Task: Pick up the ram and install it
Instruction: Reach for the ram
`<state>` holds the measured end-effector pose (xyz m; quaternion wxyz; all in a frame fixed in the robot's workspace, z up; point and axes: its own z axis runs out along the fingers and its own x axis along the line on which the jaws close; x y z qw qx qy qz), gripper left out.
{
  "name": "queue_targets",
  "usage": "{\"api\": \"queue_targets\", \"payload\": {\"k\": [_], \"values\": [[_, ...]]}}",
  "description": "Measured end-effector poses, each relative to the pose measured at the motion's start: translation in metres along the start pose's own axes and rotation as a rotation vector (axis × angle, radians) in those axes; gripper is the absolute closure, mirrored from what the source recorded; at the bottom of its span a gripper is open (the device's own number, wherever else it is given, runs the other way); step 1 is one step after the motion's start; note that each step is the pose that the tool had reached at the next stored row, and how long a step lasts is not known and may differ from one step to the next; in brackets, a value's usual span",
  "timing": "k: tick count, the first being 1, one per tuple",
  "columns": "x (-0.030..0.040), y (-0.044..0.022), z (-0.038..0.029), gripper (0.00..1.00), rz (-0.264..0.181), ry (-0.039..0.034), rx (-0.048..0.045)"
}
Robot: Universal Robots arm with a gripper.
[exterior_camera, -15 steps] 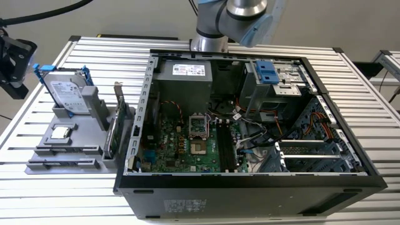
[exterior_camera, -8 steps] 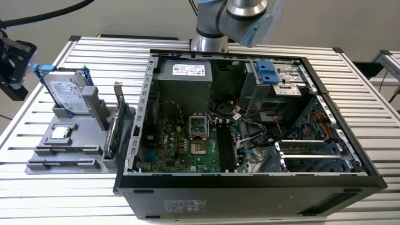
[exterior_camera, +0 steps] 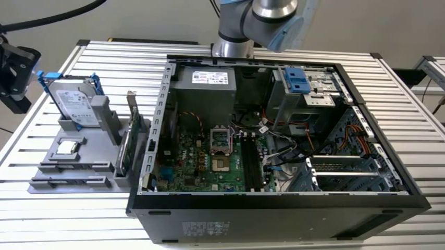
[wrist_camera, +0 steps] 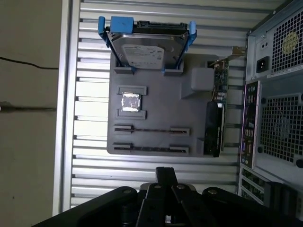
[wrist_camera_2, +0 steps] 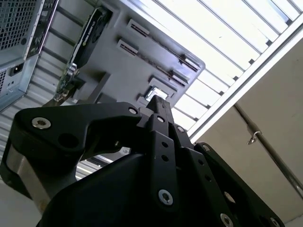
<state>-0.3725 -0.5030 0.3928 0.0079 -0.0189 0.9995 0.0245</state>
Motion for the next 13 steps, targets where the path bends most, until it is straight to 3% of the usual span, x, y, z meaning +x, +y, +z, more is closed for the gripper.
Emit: {"api": "queue_targets", "payload": {"k": [13], "values": [[-0.0003,-0.0008,0.0,1.0,-0.004,0.0001,-0.0001]]}}
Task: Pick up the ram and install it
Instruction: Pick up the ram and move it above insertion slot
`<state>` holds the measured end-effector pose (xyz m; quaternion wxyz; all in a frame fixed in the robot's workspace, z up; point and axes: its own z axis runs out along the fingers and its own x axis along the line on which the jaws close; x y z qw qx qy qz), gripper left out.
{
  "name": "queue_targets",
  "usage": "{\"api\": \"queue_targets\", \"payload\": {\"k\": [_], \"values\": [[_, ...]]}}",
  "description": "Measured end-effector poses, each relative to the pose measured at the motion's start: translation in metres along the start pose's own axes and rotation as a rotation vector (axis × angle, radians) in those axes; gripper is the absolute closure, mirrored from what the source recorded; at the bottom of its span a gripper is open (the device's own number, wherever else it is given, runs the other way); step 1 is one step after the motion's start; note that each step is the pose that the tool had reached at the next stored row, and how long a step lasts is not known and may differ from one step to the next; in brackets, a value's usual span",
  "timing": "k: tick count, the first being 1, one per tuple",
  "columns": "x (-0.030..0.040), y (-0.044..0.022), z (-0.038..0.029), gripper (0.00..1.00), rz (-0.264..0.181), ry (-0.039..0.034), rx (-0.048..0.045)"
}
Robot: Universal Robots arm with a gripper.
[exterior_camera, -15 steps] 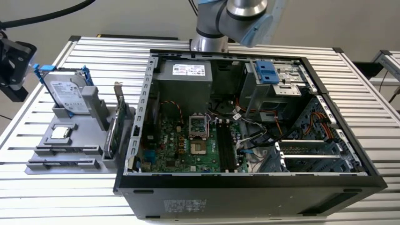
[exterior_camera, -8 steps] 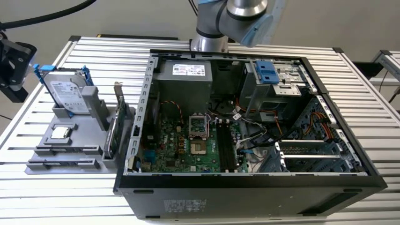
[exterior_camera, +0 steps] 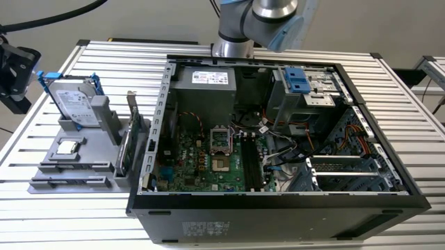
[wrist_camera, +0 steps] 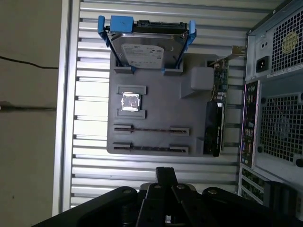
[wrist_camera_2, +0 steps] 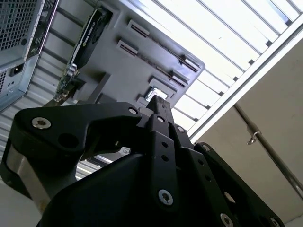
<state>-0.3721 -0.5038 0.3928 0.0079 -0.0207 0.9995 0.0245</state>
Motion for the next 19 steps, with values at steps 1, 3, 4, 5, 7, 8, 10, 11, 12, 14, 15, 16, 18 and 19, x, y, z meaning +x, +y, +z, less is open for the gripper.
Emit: {"api": "queue_targets", "payload": {"k": [1,3,4,5,7,8,10,11,12,14,15,16,18,19], "values": [[0.0001,0.0,0.0,1.0,-0.004,0.0002,0.0],[0.0003,-0.0001,-0.0001,1.0,-0.014,0.0008,-0.0001],[0.0004,0.0,-0.0001,1.0,-0.02,0.0011,-0.0003],[0.0005,0.0,-0.0001,1.0,-0.028,0.0015,-0.0004],[0.0006,0.0,-0.0001,1.0,-0.044,0.0023,-0.0007],[0.0007,0.0,-0.0001,1.0,-0.051,0.0026,-0.0008],[0.0008,0.0,-0.0001,1.0,-0.067,0.0034,-0.001],[0.0008,0.0001,-0.0001,1.0,-0.075,0.0039,-0.0011],[0.0009,0.0001,-0.0001,1.0,-0.082,0.0042,-0.0013],[0.0009,0.0001,-0.0001,1.0,-0.095,0.0047,-0.0014],[0.0009,0.0001,-0.0001,1.0,-0.1,0.005,-0.0015],[0.0009,0.0001,-0.0001,1.0,-0.105,0.0053,-0.0016],[0.0009,0.0,0.0,1.0,-0.114,0.0056,-0.0018],[0.0009,0.0,0.0,1.0,-0.118,0.0057,-0.0019]]}}
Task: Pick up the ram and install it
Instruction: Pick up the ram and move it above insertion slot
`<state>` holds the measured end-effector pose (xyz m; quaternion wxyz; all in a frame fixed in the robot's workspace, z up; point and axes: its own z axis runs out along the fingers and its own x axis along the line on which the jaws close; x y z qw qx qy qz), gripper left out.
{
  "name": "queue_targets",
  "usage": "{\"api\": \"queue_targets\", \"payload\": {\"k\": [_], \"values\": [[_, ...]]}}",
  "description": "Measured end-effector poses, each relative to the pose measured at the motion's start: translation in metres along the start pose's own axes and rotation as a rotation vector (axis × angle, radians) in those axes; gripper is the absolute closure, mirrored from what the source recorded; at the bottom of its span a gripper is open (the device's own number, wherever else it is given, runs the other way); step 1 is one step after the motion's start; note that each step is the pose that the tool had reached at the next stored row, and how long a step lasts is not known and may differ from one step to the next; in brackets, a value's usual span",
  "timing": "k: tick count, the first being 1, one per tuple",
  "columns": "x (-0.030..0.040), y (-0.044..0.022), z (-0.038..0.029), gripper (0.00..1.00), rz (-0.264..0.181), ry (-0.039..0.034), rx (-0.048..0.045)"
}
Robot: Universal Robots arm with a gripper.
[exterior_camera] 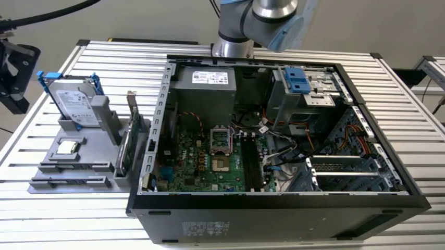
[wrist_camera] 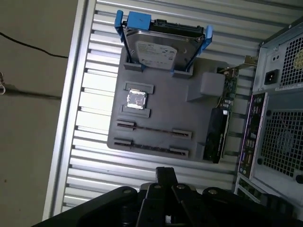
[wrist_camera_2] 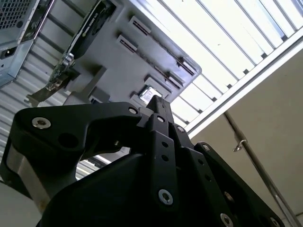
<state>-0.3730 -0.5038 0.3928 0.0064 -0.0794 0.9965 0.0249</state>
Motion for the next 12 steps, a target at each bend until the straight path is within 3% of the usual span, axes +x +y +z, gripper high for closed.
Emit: {"api": "queue_targets", "payload": {"k": [12], "values": [[0.0001,0.0,-0.0001,1.0,-0.017,0.001,-0.0002]]}}
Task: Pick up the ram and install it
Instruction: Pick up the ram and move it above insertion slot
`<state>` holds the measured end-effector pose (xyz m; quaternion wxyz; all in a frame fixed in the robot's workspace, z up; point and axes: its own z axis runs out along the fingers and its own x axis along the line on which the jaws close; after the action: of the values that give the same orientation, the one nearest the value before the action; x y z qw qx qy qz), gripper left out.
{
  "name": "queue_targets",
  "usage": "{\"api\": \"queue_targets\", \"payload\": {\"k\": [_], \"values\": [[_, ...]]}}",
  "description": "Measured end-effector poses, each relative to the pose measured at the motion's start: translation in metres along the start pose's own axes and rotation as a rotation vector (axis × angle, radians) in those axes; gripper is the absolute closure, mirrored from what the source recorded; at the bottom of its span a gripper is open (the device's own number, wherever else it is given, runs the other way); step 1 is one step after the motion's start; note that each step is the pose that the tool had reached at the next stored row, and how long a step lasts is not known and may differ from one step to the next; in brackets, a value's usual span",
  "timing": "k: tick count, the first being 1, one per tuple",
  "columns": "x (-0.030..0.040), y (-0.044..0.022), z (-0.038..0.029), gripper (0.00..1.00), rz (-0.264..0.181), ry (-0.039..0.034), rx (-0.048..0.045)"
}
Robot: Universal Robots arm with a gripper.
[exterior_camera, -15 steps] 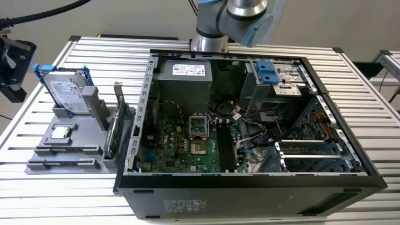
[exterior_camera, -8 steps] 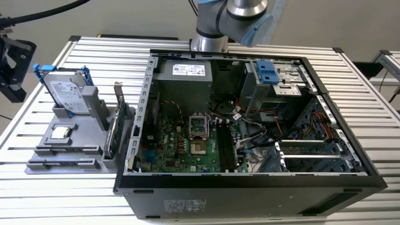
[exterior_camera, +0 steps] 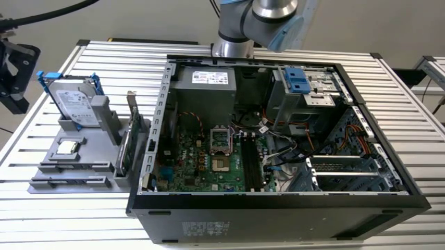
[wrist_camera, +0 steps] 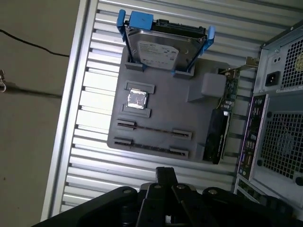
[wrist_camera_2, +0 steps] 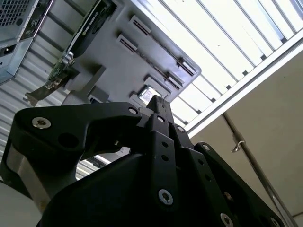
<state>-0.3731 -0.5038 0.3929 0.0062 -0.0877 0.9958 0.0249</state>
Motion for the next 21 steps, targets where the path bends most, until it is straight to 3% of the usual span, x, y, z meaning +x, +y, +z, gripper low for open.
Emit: {"api": "queue_targets", "payload": {"k": [21], "values": [[0.0006,0.0001,0.0,1.0,-0.167,0.0081,-0.0028]]}}
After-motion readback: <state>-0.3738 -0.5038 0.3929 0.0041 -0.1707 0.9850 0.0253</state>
